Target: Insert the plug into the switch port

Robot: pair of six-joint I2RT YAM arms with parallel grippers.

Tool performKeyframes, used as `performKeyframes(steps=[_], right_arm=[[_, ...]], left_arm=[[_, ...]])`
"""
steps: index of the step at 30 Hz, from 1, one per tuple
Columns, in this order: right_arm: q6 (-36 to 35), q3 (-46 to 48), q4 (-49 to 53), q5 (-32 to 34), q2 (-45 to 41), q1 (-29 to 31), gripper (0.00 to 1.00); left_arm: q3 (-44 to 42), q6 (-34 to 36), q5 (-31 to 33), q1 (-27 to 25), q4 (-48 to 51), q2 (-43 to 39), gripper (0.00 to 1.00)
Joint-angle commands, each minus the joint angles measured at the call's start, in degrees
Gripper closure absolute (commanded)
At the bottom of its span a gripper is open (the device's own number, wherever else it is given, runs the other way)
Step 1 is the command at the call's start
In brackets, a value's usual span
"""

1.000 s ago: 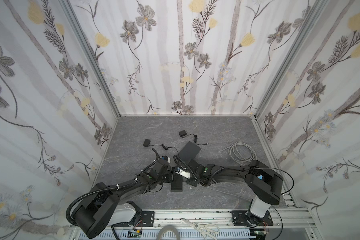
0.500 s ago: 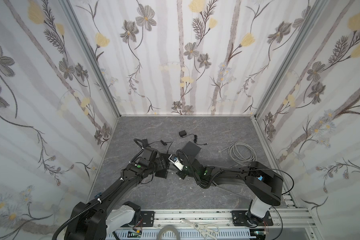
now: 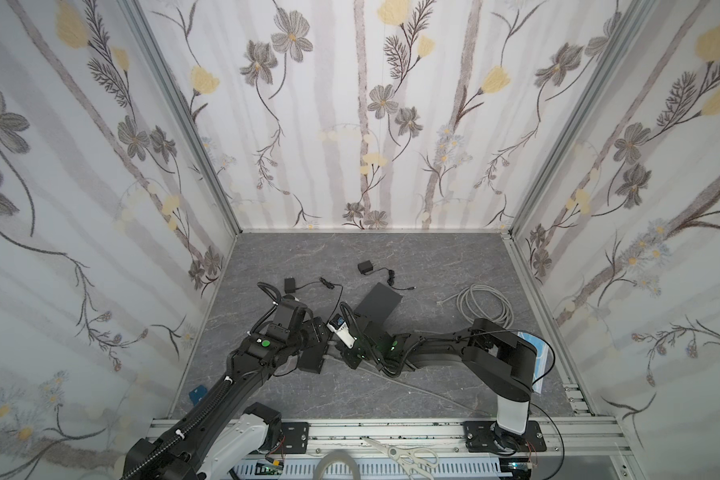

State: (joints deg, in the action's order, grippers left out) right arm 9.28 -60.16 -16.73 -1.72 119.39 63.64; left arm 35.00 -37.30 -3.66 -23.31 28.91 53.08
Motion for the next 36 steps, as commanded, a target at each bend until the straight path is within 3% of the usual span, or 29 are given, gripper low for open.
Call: performKeyframes(steps=[1,6,14,17,20,24,28,36], right_arm=[[2.94,-2.38,-0.97,-2.36,1.09,0.0,0.88],[0.99,-2.45,0.25,-1.4,-1.75,-0.35,0.64],[2.04,8.49,2.04,0.07,-18.32,-4.12,0.64],[6.8,14.15,4.96,-3.66,-24.97,-5.9,0.65],[13.49,21.02,9.43,-2.35,-32.86,-6.33,0.65],[32.37,29.31,16.07,2.08,-41.22,-6.41,0.62],[44.63,35.73,20.99,-1.05,-45.52,-5.29,0.6],[51.82,45.69,19.26,-4.94,-54.9,-2.57,0.58]], left_arm=[[-0.93,-1.14,-0.99,0.02,-0.78,-1.07,0.15],[-2.06,-1.98,-2.39,0.02,-0.85,-3.01,0.15],[-4.76,-3.52,-5.86,-2.01,-2.75,-4.71,0.15],[-4.99,-4.16,-5.09,-4.37,-3.71,-3.96,0.15],[-4.74,-4.75,-4.92,-5.64,-5.76,-1.92,0.15],[-2.42,-5.2,-4.96,-5.96,-8.49,2.0,0.15],[1.11,-6.13,-4.4,-6.04,-9.74,6.3,0.15],[5.1,-5.3,-5.71,-6.13,-13.61,12.58,0.15]])
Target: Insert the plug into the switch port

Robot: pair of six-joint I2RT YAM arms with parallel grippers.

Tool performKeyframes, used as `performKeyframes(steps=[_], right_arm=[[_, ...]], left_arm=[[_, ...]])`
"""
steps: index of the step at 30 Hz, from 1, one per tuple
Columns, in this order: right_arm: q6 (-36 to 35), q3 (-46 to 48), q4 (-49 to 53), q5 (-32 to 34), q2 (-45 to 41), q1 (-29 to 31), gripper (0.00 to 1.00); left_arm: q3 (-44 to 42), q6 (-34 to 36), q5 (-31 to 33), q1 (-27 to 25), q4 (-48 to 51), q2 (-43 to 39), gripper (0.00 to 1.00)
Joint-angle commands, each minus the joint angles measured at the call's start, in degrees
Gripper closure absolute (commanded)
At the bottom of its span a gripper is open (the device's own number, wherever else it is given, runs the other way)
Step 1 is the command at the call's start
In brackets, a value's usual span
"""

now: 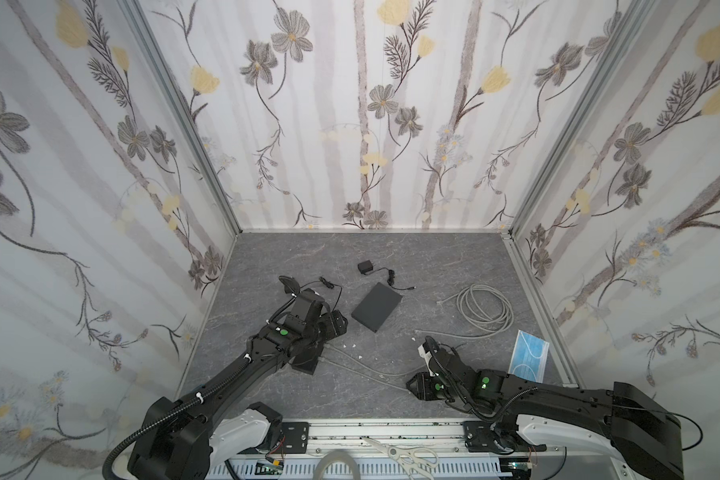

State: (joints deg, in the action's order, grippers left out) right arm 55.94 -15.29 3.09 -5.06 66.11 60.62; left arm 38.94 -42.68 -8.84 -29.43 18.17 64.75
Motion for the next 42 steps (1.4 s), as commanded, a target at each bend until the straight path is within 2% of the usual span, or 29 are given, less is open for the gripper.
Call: performKeyframes(steps=[1,7,14,21,28,33,38,42], right_arm=[[5.6,0.87,0.24,-1.64,-2.46,0.55,0.58],[9.52,1.08,6.83,-2.61,-5.6,1.49,0.58],[12.95,1.75,11.99,-3.67,-5.64,1.33,0.58],[10.77,-3.46,16.79,-2.31,-5.91,0.95,0.58],[11.57,-1.66,17.3,-3.44,-9.27,2.08,0.59],[12.79,-1.55,17.8,-2.88,-12.27,2.31,0.59],[13.48,-5.5,23.56,2.41,-9.03,1.93,0.57],[13.77,-4.17,20.24,0.91,-5.46,1.57,0.57]], left_arm=[[1.59,0.66,-0.61,-0.01,-3.15,1.43,0.15],[4.38,3.98,-0.88,0.01,-3.29,3.23,0.15],[3.97,1.45,-2.22,0.05,-4.12,1.43,0.15],[2.88,-0.82,-3.02,-1.01,-0.56,-2.04,0.14],[1.78,-1.02,-1.47,-2.18,2.12,-6.62,0.15],[2.55,0.49,-3.2,-2.21,3.71,-6.74,0.14],[-0.66,-1.1,-3.64,-2.49,1.53,-9.15,0.14],[-2.88,-2.87,-4.3,-2.58,0.12,-10.67,0.14]])
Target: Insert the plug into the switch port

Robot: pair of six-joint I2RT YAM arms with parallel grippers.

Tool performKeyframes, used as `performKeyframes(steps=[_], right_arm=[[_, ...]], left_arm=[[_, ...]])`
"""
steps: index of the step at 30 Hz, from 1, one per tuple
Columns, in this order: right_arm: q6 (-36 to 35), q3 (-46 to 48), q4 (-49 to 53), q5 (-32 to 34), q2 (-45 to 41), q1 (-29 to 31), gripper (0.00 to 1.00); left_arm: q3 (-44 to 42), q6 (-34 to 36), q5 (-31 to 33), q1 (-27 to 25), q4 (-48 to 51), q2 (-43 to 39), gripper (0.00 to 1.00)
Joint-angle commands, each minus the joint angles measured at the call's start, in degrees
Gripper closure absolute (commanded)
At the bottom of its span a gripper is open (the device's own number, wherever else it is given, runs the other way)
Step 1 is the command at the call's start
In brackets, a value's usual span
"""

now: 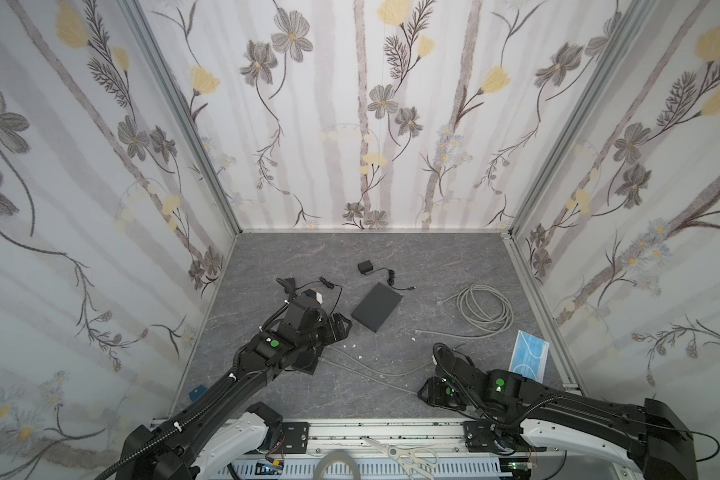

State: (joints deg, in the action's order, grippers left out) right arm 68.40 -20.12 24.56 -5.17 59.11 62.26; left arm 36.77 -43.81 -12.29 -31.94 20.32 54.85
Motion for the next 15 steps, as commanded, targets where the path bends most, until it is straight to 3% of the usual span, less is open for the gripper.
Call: performKeyframes(steps=[1,10,15], right_arm=[[1.5,1.29,-3.35,0.03,2.61,-0.21,0.57],[-6.08,-3.93,-6.59,2.65,13.28,-3.8,0.58],[-10.62,-7.0,-3.71,8.19,13.4,-3.71,0.59]], left_arm=[[-0.74,-1.65,-1.14,-0.2,-1.96,-1.1,0.14],[0.62,0.84,3.34,-0.23,3.88,-5.5,0.14],[0.58,0.51,4.63,-0.32,4.06,-5.05,0.14]])
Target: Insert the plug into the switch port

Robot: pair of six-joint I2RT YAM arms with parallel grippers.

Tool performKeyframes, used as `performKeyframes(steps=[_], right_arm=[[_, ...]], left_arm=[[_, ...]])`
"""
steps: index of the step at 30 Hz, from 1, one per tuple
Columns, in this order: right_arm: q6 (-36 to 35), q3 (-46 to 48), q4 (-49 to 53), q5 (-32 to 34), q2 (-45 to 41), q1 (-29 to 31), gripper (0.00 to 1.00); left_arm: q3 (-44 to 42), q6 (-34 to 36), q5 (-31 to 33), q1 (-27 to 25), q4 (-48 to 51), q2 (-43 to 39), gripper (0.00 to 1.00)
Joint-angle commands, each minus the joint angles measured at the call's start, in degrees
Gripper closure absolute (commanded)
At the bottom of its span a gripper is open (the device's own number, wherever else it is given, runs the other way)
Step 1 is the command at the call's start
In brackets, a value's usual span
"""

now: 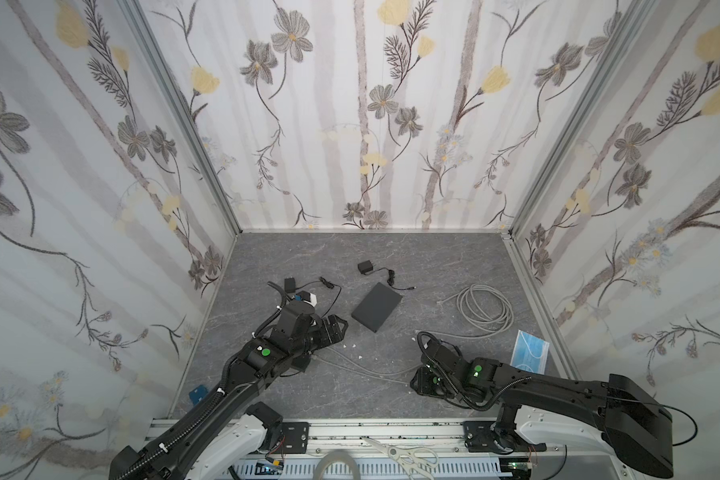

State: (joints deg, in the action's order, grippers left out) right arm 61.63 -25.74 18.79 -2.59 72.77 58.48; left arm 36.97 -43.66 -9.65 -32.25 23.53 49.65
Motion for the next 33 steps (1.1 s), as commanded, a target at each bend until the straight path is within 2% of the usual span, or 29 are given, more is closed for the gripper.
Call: performKeyframes(steps=[1,7,11,13,15,19,22,26,30,33], right_arm=[[-5.18,-2.02,3.02,7.34,-0.77,0.04,0.59],[-12.4,-7.62,8.49,17.4,-6.13,-1.24,0.58],[-20.54,-8.9,6.6,15.6,-11.55,-5.08,0.59],[-24.02,-8.39,4.36,14.54,-14.59,-6.38,0.6],[-25.63,-7.02,1.35,13.63,-17.71,-7.67,0.52],[-27.53,-4.24,-6.65,6.72,-20.02,-11.5,0.54],[-29.12,-5.35,-8.79,0.8,-15.59,-17.05,0.55],[-34.06,-6.97,-12.55,-8.76,-9.08,-23.24,0.55],[-36.28,-8.94,-16.76,-13.35,-2.88,-28.29,0.55],[-38.66,-11.87,-16.9,-16.17,2.32,-29.85,0.54]], left_arm=[[0.25,0.13,2.16,0.05,0.71,0.21,0.14],[1.85,0.32,0.35,0.02,-0.6,2.24,0.14],[6.16,2.79,-3.65,0.02,0.44,6.5,0.17],[7.62,3.22,-3.51,0.01,1.75,7.51,0.17],[9.11,3.67,-4.21,0.0,3.02,8.32,0.17],[12.44,6.37,-4.17,0.02,5.75,9.67,0.17],[16.11,8.54,-3.64,0.08,6.25,13.49,0.16],[24.35,11.42,-3.65,0.14,6.73,24.15,0.17],[32.17,13.95,0.17,0.17,8.9,34.53,0.17],[38.51,16.22,0.6,0.13,12.06,42.02,0.18]])
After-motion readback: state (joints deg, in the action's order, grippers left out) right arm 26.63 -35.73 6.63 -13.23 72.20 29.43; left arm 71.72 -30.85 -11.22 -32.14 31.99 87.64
